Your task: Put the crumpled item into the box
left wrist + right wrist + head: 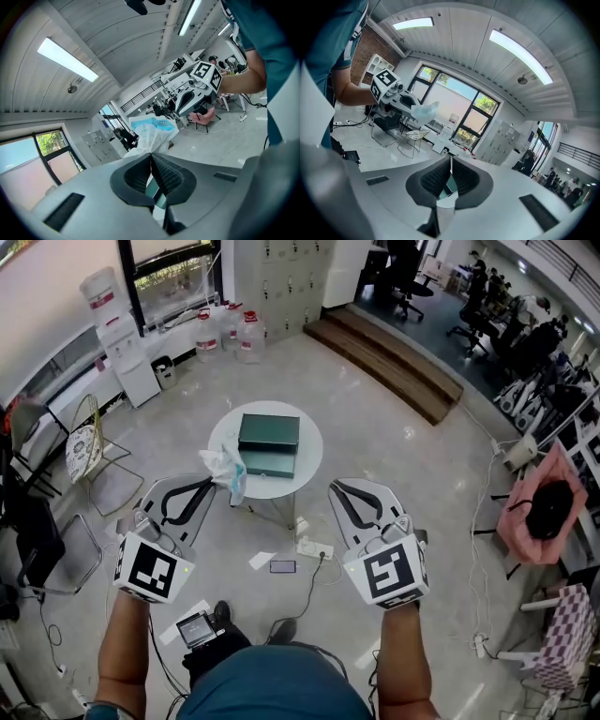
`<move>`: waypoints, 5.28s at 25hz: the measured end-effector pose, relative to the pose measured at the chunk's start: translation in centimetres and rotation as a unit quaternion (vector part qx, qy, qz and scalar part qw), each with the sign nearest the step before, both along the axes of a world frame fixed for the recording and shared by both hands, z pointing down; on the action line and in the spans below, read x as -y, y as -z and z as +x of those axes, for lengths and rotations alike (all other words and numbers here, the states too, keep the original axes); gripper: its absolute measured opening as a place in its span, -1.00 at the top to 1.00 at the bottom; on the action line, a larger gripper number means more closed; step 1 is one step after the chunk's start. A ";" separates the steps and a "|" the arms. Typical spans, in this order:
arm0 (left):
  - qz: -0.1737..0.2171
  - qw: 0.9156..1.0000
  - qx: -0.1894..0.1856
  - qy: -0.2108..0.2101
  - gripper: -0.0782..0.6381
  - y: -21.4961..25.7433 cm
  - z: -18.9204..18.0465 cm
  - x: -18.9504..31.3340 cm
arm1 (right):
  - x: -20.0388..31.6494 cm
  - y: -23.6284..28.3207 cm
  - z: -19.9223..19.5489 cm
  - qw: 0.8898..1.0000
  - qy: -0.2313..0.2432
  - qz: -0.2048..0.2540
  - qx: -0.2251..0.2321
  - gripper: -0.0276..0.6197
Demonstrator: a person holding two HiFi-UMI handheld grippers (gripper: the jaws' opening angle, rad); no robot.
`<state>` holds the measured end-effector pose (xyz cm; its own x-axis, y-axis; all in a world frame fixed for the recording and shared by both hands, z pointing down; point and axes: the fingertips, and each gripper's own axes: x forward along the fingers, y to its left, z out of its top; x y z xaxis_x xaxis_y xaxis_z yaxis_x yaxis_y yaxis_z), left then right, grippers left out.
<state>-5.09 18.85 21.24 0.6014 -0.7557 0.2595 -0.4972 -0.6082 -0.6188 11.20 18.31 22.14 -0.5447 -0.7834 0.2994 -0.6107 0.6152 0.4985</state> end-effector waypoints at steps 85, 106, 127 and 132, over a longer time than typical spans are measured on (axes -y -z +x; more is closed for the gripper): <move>-0.119 0.991 -0.016 0.062 0.73 -14.1 1.2 47.5 | 48.3 -11.3 2.2 0.995 0.034 -0.097 -0.007 0.79; -0.220 0.975 -0.011 0.007 0.73 -30.5 2.0 54.5 | 53.1 -25.1 2.1 0.983 -0.022 -0.180 -0.017 0.79; -0.330 0.944 0.020 0.008 0.73 -48.3 3.2 57.9 | 55.9 -38.3 3.4 0.967 -0.047 -0.251 -0.004 0.79; -0.347 0.938 0.027 0.008 0.73 -51.6 3.1 58.5 | 56.6 -40.9 3.3 0.964 -0.049 -0.262 -0.003 0.79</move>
